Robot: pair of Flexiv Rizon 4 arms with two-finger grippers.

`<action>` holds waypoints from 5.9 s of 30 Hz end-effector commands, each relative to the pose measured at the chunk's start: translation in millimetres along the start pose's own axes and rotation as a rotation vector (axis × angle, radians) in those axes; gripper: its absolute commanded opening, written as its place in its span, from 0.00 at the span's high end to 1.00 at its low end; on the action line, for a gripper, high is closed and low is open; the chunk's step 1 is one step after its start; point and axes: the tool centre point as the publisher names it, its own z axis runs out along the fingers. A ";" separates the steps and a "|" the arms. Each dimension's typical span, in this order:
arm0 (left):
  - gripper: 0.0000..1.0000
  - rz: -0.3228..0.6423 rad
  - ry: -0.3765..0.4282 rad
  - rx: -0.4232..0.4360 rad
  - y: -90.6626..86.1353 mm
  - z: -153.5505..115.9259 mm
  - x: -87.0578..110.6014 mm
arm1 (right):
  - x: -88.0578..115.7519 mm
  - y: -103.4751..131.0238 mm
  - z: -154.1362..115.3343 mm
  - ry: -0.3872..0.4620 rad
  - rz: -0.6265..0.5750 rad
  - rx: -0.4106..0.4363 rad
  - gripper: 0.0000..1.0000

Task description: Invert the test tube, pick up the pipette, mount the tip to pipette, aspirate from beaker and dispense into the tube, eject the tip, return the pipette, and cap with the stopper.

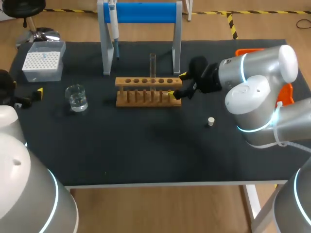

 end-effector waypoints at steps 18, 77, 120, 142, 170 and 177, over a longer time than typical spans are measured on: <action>0.00 -0.012 -0.037 -0.060 -43.0 69.7 -30.0 | -0.6 0.5 -0.8 0.002 0.000 0.004 0.00; 0.00 -0.054 -0.032 -0.114 -43.3 192.4 -82.5 | -0.6 0.5 -0.8 0.002 0.000 0.004 0.00; 0.53 -0.084 -0.111 -0.130 -45.4 229.0 -93.4 | -0.6 0.5 -0.8 0.002 0.000 0.004 0.00; 0.54 -0.086 -0.110 -0.138 -44.2 248.2 -102.2 | -0.6 0.5 -0.8 0.002 0.000 0.004 0.00; 0.71 -0.090 -0.109 -0.147 -42.7 256.5 -103.7 | -0.6 0.5 -0.8 0.002 0.000 0.004 0.00; 0.73 -0.092 -0.109 -0.148 -42.4 258.8 -104.1 | -0.6 0.5 -0.8 0.002 0.000 0.004 0.00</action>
